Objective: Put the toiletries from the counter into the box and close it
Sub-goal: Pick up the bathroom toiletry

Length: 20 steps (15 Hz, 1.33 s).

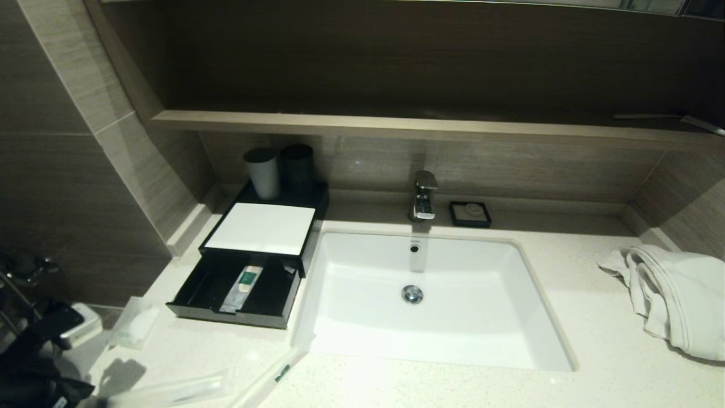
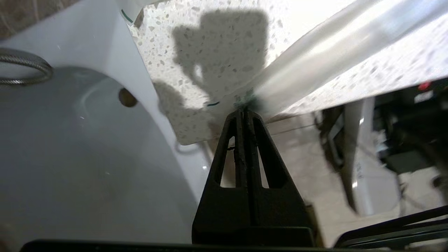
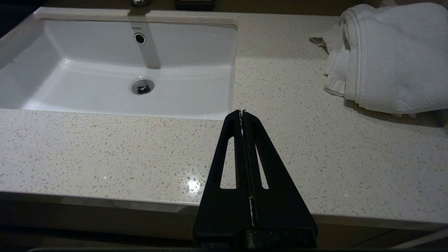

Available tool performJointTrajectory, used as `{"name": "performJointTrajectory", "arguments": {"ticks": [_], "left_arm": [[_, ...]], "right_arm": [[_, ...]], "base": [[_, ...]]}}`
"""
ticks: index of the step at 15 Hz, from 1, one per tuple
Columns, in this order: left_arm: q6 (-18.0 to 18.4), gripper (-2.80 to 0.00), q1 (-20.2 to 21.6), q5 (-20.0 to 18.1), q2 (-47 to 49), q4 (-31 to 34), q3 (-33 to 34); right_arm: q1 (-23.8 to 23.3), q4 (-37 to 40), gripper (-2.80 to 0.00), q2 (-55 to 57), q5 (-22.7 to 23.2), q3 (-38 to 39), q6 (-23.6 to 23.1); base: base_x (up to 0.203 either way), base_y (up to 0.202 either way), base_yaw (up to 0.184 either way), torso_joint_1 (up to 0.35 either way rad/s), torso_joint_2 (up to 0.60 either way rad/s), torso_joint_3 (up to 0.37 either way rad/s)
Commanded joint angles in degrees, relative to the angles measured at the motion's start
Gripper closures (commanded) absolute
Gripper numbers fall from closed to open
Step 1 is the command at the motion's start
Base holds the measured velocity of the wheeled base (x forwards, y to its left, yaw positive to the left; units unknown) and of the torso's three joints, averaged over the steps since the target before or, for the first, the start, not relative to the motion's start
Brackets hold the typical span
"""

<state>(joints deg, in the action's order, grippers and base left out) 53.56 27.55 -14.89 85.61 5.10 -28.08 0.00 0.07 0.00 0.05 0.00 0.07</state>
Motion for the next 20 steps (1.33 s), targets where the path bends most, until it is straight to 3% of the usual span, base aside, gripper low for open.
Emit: {"name": "performJointTrajectory", "arguments": {"ticks": [1, 9, 10, 15, 20], "left_arm": [[5.1, 0.00, 1.7, -0.4, 3.4, 0.1, -0.7], [11.6, 0.00, 1.6, -2.0, 9.9, 0.1, -4.0], [11.9, -2.80, 1.6, -3.0, 10.2, 0.1, -4.1], [12.3, -2.80, 1.6, -3.1, 9.9, 0.4, -4.5], [19.0, -2.80, 1.5, -3.3, 11.2, 0.6, -5.3]], "right_arm": [[0.0, 0.0, 0.00, 0.0, 0.0, 0.0, 0.0], [0.0, 0.0, 0.00, 0.0, 0.0, 0.0, 0.0], [0.0, 0.0, 0.00, 0.0, 0.0, 0.0, 0.0], [0.0, 0.0, 0.00, 0.0, 0.0, 0.0, 0.0], [0.0, 0.0, 0.00, 0.0, 0.1, 0.0, 0.0]], "base": [[0.000, 0.000, 0.000, 0.000, 0.00, 0.000], [0.000, 0.000, 0.000, 0.000, 0.00, 0.000], [0.000, 0.000, 0.000, 0.000, 0.00, 0.000], [0.000, 0.000, 0.000, 0.000, 0.00, 0.000], [0.000, 0.000, 0.000, 0.000, 0.00, 0.000]]}}
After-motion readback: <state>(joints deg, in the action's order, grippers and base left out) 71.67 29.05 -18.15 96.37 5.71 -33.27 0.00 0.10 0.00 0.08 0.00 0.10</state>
